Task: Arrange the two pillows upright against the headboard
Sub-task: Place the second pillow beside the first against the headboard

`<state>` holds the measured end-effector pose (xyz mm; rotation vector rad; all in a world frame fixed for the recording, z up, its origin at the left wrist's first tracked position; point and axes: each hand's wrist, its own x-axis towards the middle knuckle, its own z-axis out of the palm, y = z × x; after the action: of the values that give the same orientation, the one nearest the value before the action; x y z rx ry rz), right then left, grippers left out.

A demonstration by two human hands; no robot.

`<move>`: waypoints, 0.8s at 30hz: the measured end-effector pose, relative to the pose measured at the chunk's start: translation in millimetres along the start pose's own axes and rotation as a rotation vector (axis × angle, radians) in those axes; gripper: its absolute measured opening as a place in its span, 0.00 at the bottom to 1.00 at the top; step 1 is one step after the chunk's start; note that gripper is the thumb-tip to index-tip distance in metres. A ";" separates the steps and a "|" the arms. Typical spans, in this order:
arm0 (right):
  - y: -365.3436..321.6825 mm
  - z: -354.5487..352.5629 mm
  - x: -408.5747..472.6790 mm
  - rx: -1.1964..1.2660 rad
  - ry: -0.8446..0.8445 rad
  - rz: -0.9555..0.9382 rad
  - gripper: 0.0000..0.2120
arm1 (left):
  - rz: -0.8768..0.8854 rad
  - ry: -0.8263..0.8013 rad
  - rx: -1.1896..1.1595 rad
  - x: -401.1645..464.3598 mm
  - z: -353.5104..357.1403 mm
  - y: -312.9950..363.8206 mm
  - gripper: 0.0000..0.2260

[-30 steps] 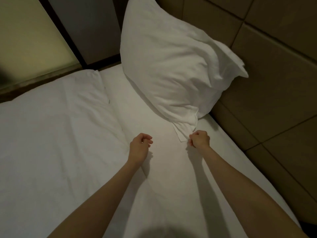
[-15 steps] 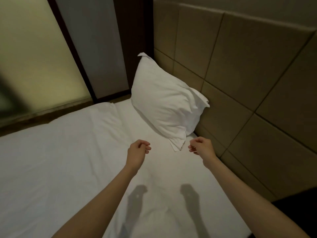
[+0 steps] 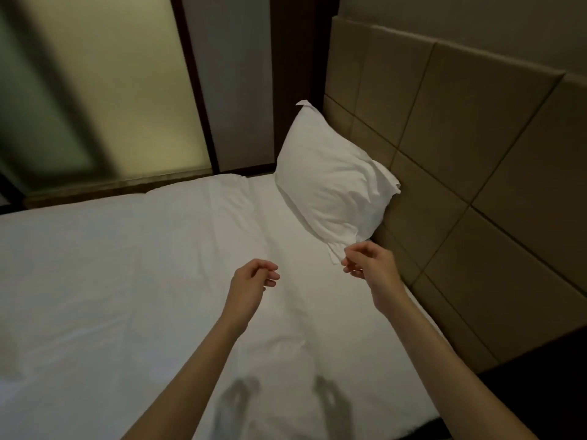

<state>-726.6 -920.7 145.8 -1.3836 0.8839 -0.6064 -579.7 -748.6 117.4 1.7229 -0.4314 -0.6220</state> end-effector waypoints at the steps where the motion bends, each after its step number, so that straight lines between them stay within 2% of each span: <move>1: 1.8 4.5 -6.9 0.000 -0.020 -0.006 0.05 | -0.002 0.025 -0.003 -9.2 -5.5 -3.2 0.12; 7: 11.8 39.1 -44.7 -0.029 -0.170 -0.015 0.02 | -0.047 0.175 -0.047 -58.6 -46.8 -25.5 0.13; 14: 18.6 102.0 -81.7 -0.036 -0.325 0.005 0.04 | -0.104 0.353 -0.116 -106.5 -116.4 -58.0 0.12; 19: 30.3 146.7 -112.0 -0.040 -0.357 0.024 0.05 | -0.127 0.393 -0.141 -132.1 -166.7 -81.8 0.12; 24: 50.0 224.7 -168.4 -0.058 -0.374 0.048 0.05 | -0.131 0.404 -0.149 -165.1 -253.9 -109.1 0.12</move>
<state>-642.9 -649.5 117.6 -1.4633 0.6346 -0.2723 -558.5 -429.3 82.1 1.6890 0.0118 -0.3732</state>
